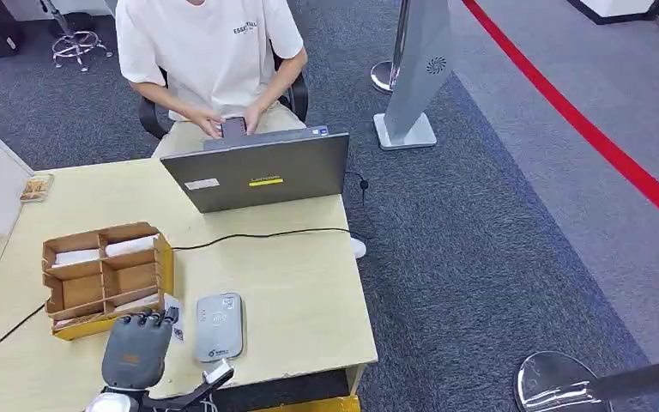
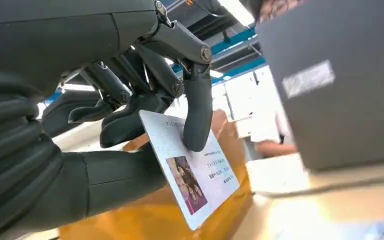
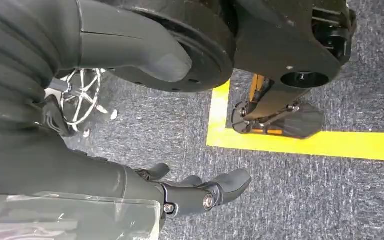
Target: Pass the card to the sensor for recognition and then transmit it.
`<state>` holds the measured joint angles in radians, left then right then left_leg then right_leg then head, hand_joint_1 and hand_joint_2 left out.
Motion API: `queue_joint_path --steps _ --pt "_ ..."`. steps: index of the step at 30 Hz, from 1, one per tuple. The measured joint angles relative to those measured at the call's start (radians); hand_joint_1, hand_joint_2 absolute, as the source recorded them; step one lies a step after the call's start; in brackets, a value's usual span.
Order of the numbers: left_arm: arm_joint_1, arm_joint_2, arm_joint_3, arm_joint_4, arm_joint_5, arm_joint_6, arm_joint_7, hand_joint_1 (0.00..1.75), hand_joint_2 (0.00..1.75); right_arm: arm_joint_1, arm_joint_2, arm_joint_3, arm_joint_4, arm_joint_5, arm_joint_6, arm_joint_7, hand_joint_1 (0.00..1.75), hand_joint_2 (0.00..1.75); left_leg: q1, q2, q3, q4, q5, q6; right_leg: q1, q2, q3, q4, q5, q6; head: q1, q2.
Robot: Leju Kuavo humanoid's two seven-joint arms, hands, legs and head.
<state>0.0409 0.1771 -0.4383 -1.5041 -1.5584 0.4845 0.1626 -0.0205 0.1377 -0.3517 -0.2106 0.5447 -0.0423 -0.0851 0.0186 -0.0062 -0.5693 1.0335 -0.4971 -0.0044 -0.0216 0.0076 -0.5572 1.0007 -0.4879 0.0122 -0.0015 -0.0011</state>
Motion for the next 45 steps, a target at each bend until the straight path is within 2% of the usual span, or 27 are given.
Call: queue_joint_path --steps 9,15,20,22,24,35,45 --pt "-0.056 -0.060 0.002 -0.021 -0.002 -0.020 -0.038 1.75 1.75 -0.005 0.001 0.003 0.000 0.017 0.002 0.003 0.00 1.75 0.000 0.000 0.000 0.000 0.000 0.000 0.000 0.000 0.000 0.000 0.000 0.000 0.000 0.000" --pt "-0.088 -0.084 0.002 -0.015 -0.003 -0.047 -0.033 1.75 1.75 -0.008 0.002 0.006 -0.002 0.016 0.008 0.006 0.00 1.75 0.000 0.000 0.000 0.000 0.000 0.000 0.000 0.000 0.000 0.000 0.000 0.000 0.000 0.000" --pt "-0.084 -0.090 -0.004 -0.013 -0.003 -0.096 0.035 1.75 1.75 -0.008 0.003 0.006 -0.002 0.015 0.007 0.006 0.00 1.75 0.000 0.000 0.000 0.000 0.000 0.000 0.000 0.000 0.000 0.000 0.000 0.000 0.000 0.000" --pt "-0.084 -0.086 -0.031 -0.014 -0.004 -0.116 0.088 1.75 1.75 -0.008 0.003 0.006 -0.002 0.015 0.007 0.006 0.00 1.75 0.000 0.000 0.000 0.000 0.000 0.000 0.000 0.000 0.000 0.000 0.000 0.000 0.000 0.000" --pt "-0.081 -0.083 -0.057 -0.014 -0.004 -0.119 0.108 1.75 1.75 -0.008 0.003 0.006 -0.002 0.015 0.006 0.006 0.00 1.75 0.000 0.000 0.000 0.000 0.000 0.000 0.000 0.000 0.000 0.000 0.000 0.000 0.000 0.000" --pt "-0.066 -0.092 -0.123 0.006 -0.004 -0.114 0.037 1.75 1.75 -0.011 0.003 0.006 -0.002 0.017 0.017 0.006 0.00 1.75 0.000 0.000 0.000 0.000 0.000 0.000 0.000 0.000 0.000 0.000 0.000 0.000 0.000 0.000" --pt "-0.065 -0.102 -0.138 0.035 -0.004 -0.113 0.021 1.75 1.75 -0.013 0.003 0.006 -0.002 0.018 0.017 0.007 0.00 1.75 0.000 0.000 0.000 0.000 0.000 0.000 0.000 0.000 0.000 0.000 0.000 0.000 0.000 0.000"
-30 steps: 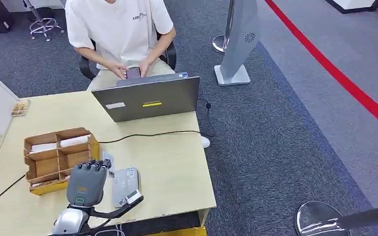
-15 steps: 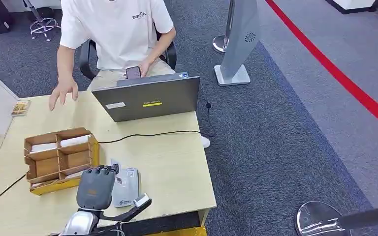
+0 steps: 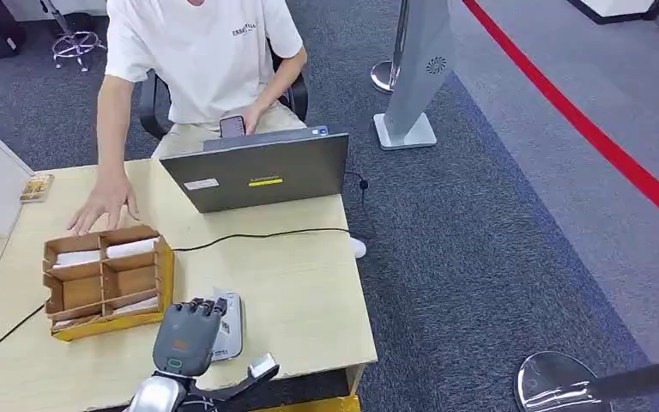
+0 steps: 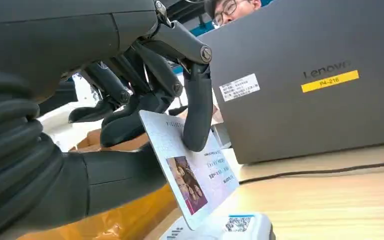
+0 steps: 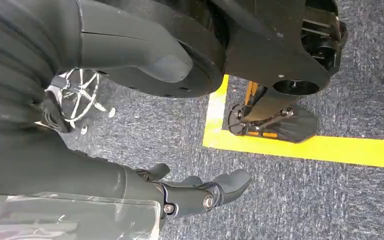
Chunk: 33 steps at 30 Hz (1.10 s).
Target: Pass the card to the sensor for recognition and then transmit it.
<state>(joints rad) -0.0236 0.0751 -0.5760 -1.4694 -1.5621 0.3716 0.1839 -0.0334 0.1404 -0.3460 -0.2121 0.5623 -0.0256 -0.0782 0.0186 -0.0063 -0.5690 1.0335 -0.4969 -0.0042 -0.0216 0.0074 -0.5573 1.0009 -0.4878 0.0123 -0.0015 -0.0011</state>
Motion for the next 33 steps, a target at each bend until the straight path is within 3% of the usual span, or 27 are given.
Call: queue_joint_path --steps 4,17,33 --pt "0.004 -0.003 -0.005 0.013 0.000 0.002 0.000 1.75 1.75 0.000 0.000 0.000 0.000 0.000 0.000 0.001 0.00 1.75 0.000 0.000 0.000 0.000 0.000 0.000 0.000 0.000 0.000 0.000 0.000 0.000 0.000 0.000" --pt "0.021 0.000 -0.013 0.040 0.000 -0.034 0.080 1.75 1.75 0.000 0.000 0.000 0.000 0.000 0.002 0.002 0.00 1.75 0.000 0.000 0.000 0.000 0.000 0.000 0.000 0.000 0.000 0.000 0.000 0.000 0.000 0.000" --pt "0.023 0.000 -0.014 0.062 0.000 -0.039 0.090 1.75 1.75 0.000 0.000 0.000 -0.005 0.000 0.001 0.006 0.00 1.75 0.000 0.000 0.000 0.000 0.000 0.000 0.000 0.000 0.000 0.000 0.000 0.000 0.000 0.000"
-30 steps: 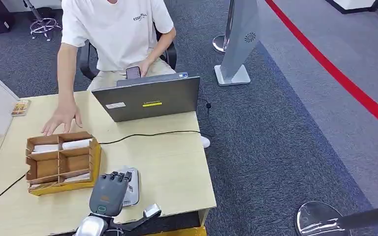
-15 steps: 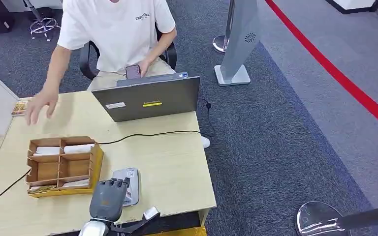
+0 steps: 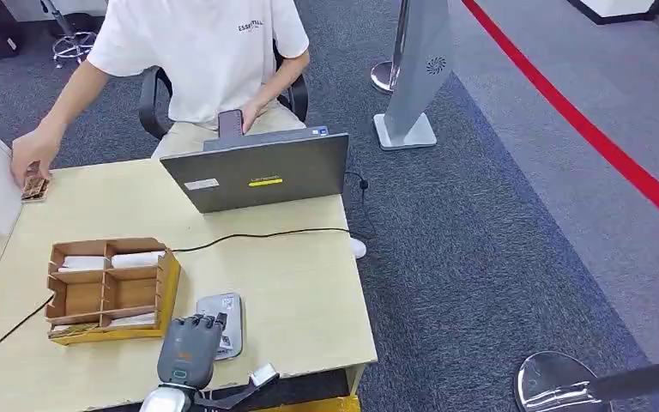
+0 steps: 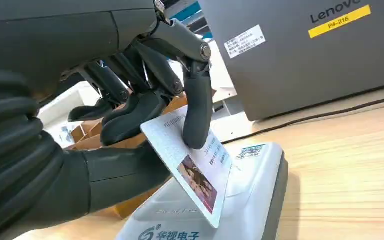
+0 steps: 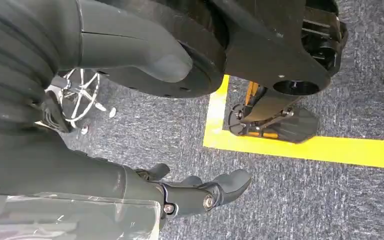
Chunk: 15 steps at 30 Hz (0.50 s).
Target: Pass the card to the sensor for recognition and then transmit it.
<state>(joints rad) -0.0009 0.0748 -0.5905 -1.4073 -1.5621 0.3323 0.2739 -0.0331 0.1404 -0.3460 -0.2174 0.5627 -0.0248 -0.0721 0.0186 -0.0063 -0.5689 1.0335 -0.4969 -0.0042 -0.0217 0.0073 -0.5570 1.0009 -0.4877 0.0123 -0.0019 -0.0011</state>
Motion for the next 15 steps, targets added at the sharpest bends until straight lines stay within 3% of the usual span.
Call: queue_joint_path --steps 6,10,15 --pt "-0.012 0.011 0.012 -0.041 0.001 0.005 0.032 1.75 1.75 0.002 0.000 0.000 0.000 0.008 -0.005 0.002 0.00 1.75 0.000 0.000 0.000 0.000 0.000 0.000 0.000 0.000 0.000 0.000 0.000 0.000 0.000 0.000" --pt "-0.077 0.038 0.079 -0.100 0.003 0.010 -0.019 1.75 1.75 0.004 0.000 0.000 0.000 0.018 -0.017 0.005 0.00 1.75 0.000 0.000 0.000 0.000 0.001 0.000 0.000 -0.001 0.000 0.000 0.001 0.000 0.000 0.000" --pt "-0.196 0.090 0.172 -0.166 0.002 -0.039 -0.055 1.75 1.75 0.009 0.000 0.000 0.001 0.018 -0.019 -0.001 0.00 1.75 0.001 -0.001 0.001 0.000 0.002 -0.001 0.001 -0.001 0.000 0.001 0.001 0.000 0.000 0.000"
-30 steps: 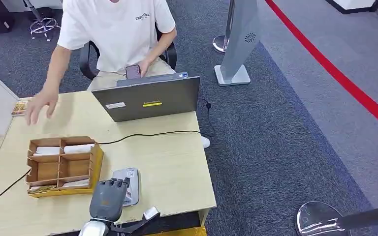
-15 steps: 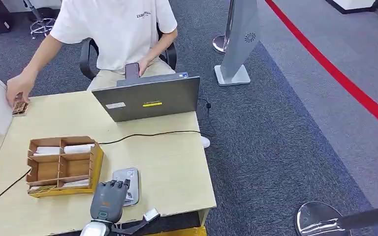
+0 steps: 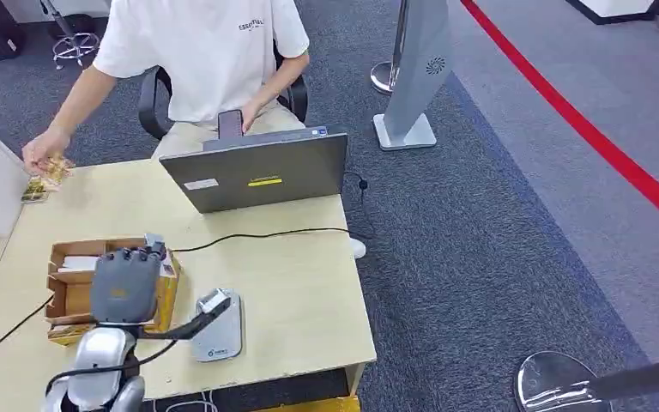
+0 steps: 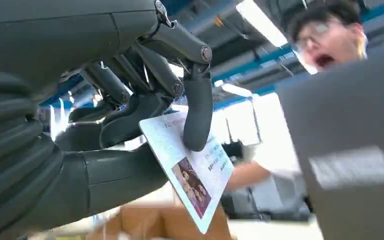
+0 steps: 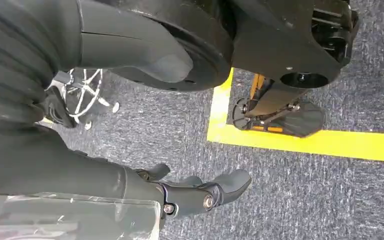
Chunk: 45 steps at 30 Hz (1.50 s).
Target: Pass the card to the sensor for recognition and then transmit it.
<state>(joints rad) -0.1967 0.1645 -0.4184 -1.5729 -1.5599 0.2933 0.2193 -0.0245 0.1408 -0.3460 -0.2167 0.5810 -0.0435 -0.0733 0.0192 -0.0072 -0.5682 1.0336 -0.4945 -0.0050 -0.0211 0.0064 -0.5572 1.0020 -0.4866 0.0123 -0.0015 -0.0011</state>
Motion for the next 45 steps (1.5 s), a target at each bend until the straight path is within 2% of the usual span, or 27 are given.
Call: queue_joint_path --steps 4,5,8,12,16,22,34,35,45 --pt "-0.146 0.074 0.063 -0.021 0.003 -0.066 -0.034 1.75 1.75 0.003 0.000 0.000 0.008 0.006 0.002 -0.032 0.00 1.75 0.001 0.000 -0.001 0.000 0.001 0.000 0.001 0.001 0.000 0.001 0.001 -0.001 0.001 0.000" --pt "-0.179 0.110 0.096 -0.024 0.001 -0.082 -0.043 1.75 1.75 0.004 0.000 0.000 0.010 0.006 0.001 -0.036 0.00 1.75 0.001 0.001 0.000 0.000 0.001 0.000 0.001 0.001 0.000 0.001 0.001 -0.001 0.000 0.000" --pt "-0.250 0.164 0.137 -0.024 -0.001 -0.098 -0.049 1.75 1.75 0.005 0.000 0.000 0.013 0.009 0.003 -0.042 0.00 1.75 0.001 0.001 0.000 0.000 0.001 -0.001 0.001 0.001 0.000 0.001 0.001 -0.001 0.000 0.000" --pt "-0.307 0.257 0.150 -0.019 -0.002 -0.138 0.006 1.75 1.75 0.003 0.000 0.000 0.014 0.013 0.023 -0.066 0.00 1.75 0.001 0.003 0.000 0.000 0.001 -0.001 0.001 0.003 -0.001 0.001 0.001 -0.001 0.000 0.000" --pt "-0.329 0.325 0.162 -0.010 -0.002 -0.145 0.019 1.75 1.75 0.002 0.000 0.000 0.016 0.009 0.026 -0.072 0.00 1.75 0.001 0.003 -0.001 0.000 0.001 -0.001 0.001 0.003 -0.001 0.001 0.001 -0.001 0.000 0.000" --pt "-0.331 0.360 0.165 0.000 -0.002 -0.144 0.034 1.75 1.75 0.001 0.000 0.000 0.016 0.009 0.025 -0.071 0.00 1.75 0.000 0.002 0.000 0.000 0.001 -0.001 0.001 0.003 -0.001 0.001 0.001 -0.001 0.000 0.000" --pt "-0.335 0.360 0.165 0.001 -0.002 -0.156 0.034 1.75 1.75 0.000 0.000 0.000 0.016 -0.002 0.025 -0.072 0.00 1.75 0.001 0.003 -0.001 0.000 0.001 -0.001 0.001 0.003 -0.001 0.001 0.001 -0.001 0.000 0.000" --pt "-0.335 0.360 0.165 0.001 -0.002 -0.157 0.034 0.00 1.75 0.000 0.000 0.000 0.016 -0.002 0.025 -0.071 0.00 1.75 0.001 0.003 -0.001 0.000 0.001 -0.001 0.001 0.003 -0.001 0.001 0.001 -0.001 0.000 0.000" --pt "-0.342 0.336 0.165 0.001 0.003 -0.182 -0.029 0.00 1.75 0.000 0.000 0.000 0.016 -0.003 0.025 -0.072 0.00 1.75 0.000 0.003 0.000 0.000 0.001 -0.001 0.001 0.003 -0.001 0.001 0.001 -0.001 0.000 0.000"
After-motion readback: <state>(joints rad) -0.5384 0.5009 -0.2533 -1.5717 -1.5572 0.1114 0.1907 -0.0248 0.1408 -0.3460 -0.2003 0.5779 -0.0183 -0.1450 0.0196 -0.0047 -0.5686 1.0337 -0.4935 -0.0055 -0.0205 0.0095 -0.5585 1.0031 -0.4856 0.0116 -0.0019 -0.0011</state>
